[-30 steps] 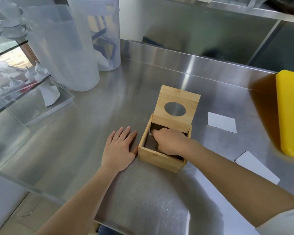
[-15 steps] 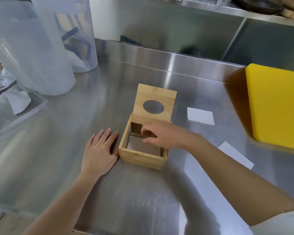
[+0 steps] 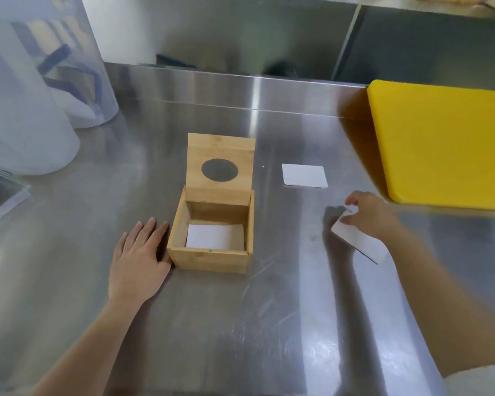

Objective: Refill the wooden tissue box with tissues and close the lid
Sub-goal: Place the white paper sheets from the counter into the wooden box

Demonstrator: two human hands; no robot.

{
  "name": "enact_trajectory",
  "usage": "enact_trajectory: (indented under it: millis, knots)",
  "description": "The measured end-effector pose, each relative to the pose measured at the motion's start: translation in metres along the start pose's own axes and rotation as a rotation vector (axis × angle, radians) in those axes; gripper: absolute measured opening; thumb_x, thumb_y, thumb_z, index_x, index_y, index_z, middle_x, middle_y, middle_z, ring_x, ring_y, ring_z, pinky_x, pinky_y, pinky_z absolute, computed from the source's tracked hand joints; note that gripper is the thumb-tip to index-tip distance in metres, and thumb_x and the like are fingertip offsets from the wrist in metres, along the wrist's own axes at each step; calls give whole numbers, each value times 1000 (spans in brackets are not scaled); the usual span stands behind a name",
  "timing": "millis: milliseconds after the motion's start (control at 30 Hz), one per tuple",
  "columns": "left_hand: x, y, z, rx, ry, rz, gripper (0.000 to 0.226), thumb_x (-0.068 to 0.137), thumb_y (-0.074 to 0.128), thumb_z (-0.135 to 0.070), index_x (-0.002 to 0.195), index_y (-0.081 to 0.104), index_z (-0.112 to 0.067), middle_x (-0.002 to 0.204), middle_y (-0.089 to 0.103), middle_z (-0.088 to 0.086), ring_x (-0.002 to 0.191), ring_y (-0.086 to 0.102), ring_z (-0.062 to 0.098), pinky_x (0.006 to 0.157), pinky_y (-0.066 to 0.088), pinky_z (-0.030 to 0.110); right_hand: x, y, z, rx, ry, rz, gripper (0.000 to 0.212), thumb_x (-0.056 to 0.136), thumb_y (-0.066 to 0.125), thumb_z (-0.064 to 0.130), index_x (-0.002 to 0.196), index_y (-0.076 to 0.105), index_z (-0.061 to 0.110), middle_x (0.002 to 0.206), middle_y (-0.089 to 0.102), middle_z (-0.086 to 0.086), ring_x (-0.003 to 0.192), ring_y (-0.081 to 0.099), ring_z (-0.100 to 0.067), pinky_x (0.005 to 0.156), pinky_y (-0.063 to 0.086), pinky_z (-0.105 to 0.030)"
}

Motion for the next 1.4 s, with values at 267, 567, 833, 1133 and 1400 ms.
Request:
enact_trajectory:
  millis: [267, 567, 833, 1133, 1400]
  knots:
    - [-1, -2, -3, -14, -8, 1, 55, 87, 50, -21, 140, 34, -20, 154, 27, 4, 143, 17, 21, 118, 10, 39, -4, 1, -29, 34, 163, 208, 46, 75, 74, 33, 104, 43, 17, 110, 52, -9, 96, 47, -27, 103, 36, -52]
    - [-3, -4, -3, -21, -12, -9, 53, 88, 49, -22, 139, 36, -20, 153, 29, 4, 143, 18, 21, 118, 9, 38, -12, 4, -10, 78, 79, 339, 45, 81, 67, 19, 116, 39, 17, 119, 50, -12, 95, 48, -26, 78, 41, -35]
    - [-2, -3, -2, -29, -8, -14, 54, 87, 50, -23, 139, 36, -20, 153, 28, 4, 143, 18, 21, 118, 9, 37, -8, 2, -20, 27, 106, 281, 31, 83, 63, 6, 113, 57, -1, 99, 54, -13, 87, 53, -28, 72, 47, -29]
    - [-2, -2, 1, -18, -3, -18, 55, 87, 51, -25, 139, 35, -21, 153, 29, 3, 143, 18, 20, 118, 9, 37, -26, -28, 22, 361, -151, 184, 11, 74, 75, 6, 76, 65, 11, 82, 69, -8, 81, 63, -24, 68, 44, -27]
    - [-2, 1, 3, -12, 8, -14, 54, 87, 48, -29, 139, 36, -24, 153, 29, 2, 143, 18, 20, 118, 12, 39, -53, -63, 110, 543, -477, 451, 18, 68, 77, 1, 73, 66, 14, 63, 73, 7, 65, 67, -8, 71, 51, -25]
Point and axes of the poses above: each hand's wrist, its own x-axis towards the middle knuckle, its own y-axis out of the palm, z = x × y, the point moved 3 cm from there along x, towards the middle knuckle
